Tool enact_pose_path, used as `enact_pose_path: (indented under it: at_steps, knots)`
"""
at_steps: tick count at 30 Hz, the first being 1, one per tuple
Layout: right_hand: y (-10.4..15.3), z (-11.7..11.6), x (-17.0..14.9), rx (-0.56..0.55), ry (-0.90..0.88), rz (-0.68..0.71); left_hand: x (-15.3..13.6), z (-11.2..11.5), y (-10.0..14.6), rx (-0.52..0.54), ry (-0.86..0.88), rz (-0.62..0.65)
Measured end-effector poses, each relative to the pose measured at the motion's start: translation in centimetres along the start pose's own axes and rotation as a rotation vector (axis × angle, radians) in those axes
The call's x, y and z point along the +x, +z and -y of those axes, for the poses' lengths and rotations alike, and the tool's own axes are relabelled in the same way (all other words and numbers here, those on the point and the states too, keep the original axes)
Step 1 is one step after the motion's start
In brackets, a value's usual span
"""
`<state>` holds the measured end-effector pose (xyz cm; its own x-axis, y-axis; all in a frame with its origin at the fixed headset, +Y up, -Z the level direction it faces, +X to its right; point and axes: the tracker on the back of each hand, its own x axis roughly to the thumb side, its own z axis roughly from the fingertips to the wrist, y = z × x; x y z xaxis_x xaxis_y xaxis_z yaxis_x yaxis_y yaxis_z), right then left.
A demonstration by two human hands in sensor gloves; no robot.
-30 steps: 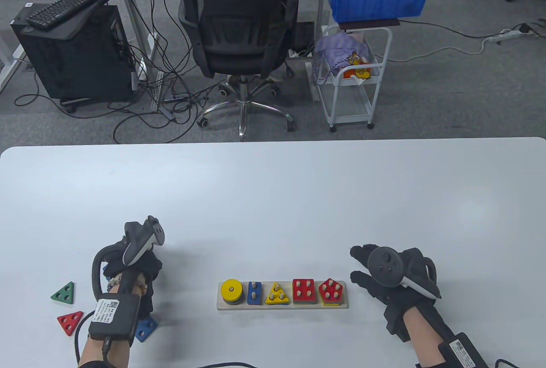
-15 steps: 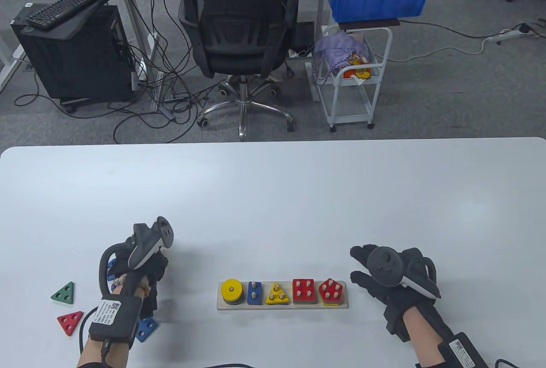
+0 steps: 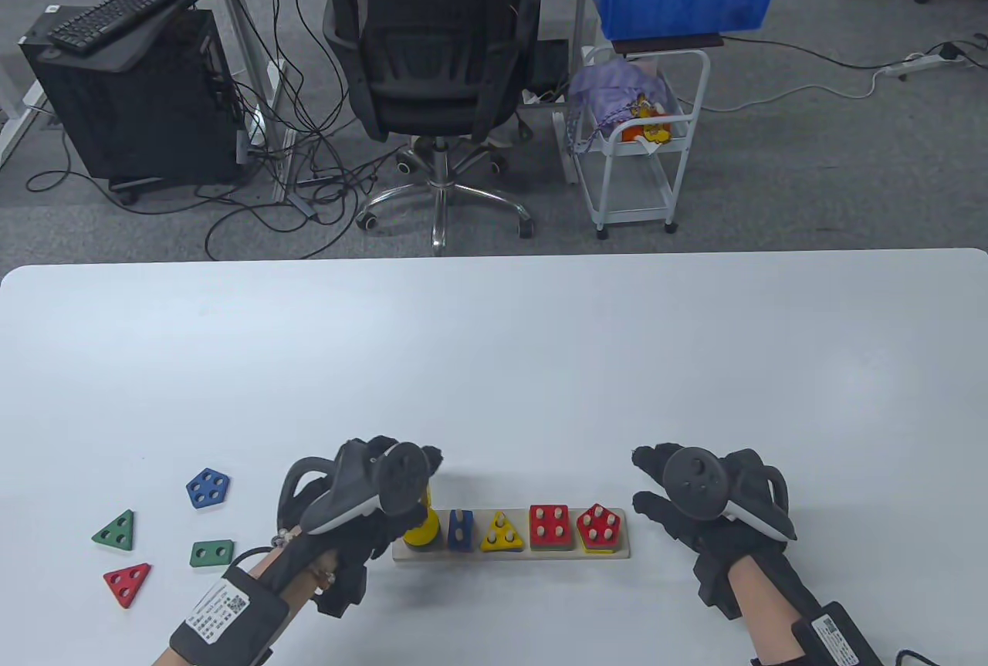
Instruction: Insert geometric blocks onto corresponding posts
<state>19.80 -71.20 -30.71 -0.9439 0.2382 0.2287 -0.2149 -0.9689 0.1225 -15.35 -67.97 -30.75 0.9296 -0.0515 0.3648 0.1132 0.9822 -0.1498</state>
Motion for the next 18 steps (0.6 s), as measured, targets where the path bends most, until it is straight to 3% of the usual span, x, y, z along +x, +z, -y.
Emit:
enact_pose_path:
  at_steps: [6,18]
  knots:
    - [0.0,0.1,0.0,-0.005,-0.001,0.004,3.3,1.0,-0.1,-0.02,-0.073,0.081]
    - [0.0,-0.1,0.1,0.004,0.005,0.006,4.5,2.8,-0.9,-0.035,-0.141,0.085]
